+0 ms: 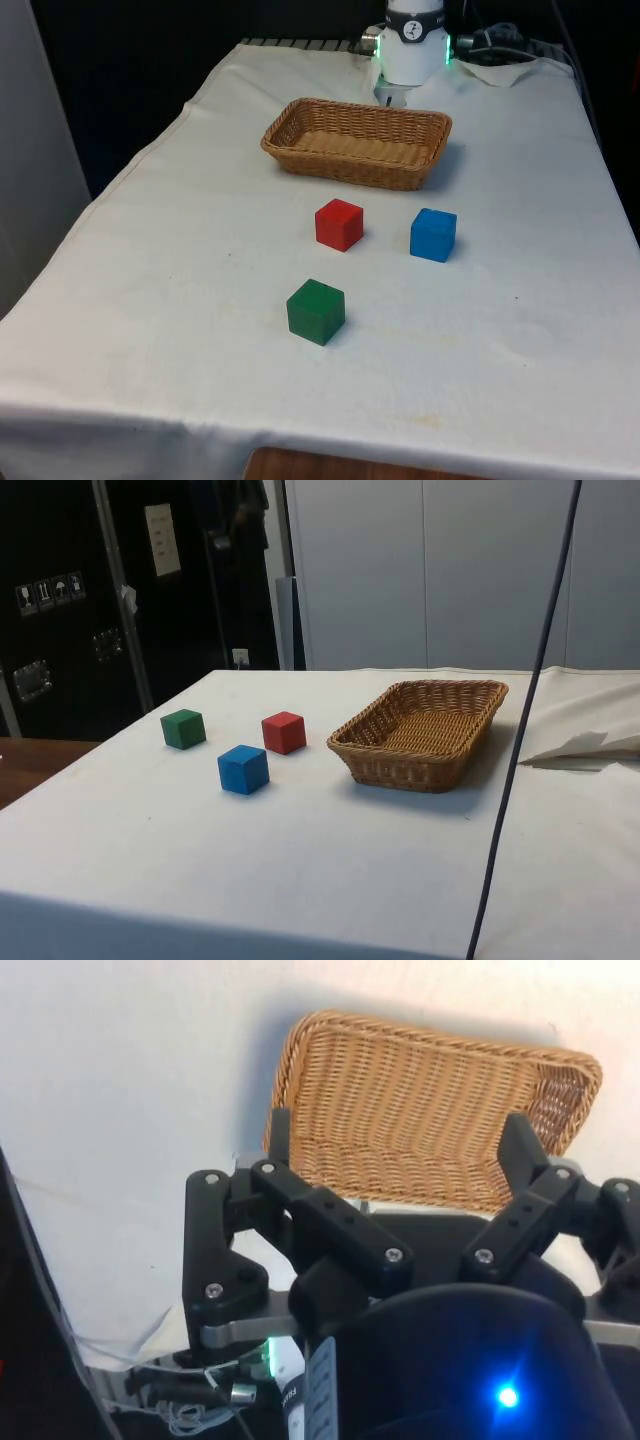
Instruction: Pick up the blue cube and place it into the basket.
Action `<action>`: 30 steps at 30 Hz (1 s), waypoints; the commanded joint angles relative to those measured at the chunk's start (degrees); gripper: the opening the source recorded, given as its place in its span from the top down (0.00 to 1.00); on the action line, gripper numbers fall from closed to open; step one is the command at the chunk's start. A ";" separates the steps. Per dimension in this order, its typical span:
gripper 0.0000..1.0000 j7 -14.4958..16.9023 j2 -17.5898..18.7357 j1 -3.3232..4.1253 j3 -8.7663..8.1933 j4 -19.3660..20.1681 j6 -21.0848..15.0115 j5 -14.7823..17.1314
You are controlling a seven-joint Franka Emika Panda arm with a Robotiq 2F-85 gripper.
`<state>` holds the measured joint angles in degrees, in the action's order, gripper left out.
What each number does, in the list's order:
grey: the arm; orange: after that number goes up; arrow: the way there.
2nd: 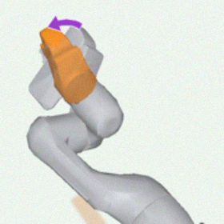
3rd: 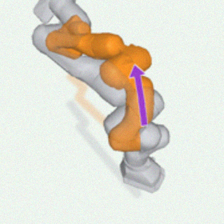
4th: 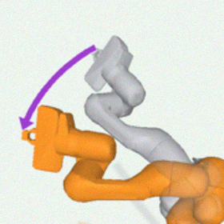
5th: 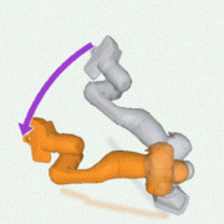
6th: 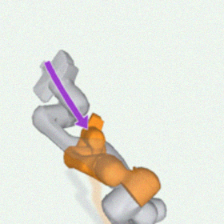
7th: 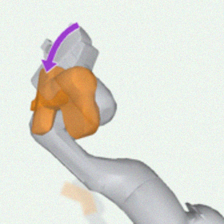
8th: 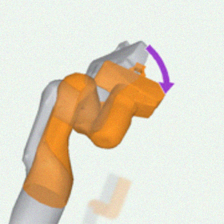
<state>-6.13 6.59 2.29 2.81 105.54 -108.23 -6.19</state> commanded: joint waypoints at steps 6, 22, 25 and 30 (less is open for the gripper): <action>0.00 -0.57 0.40 0.06 0.29 1.20 -2.18 -0.06; 0.00 -1.15 0.92 0.00 0.46 6.07 -11.92 0.11; 0.00 -0.92 0.97 -0.17 0.40 7.05 -14.38 1.09; 0.00 -1.15 1.09 -0.17 0.34 8.02 -16.10 0.97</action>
<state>-7.28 7.68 2.12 3.15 113.56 -124.33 -5.21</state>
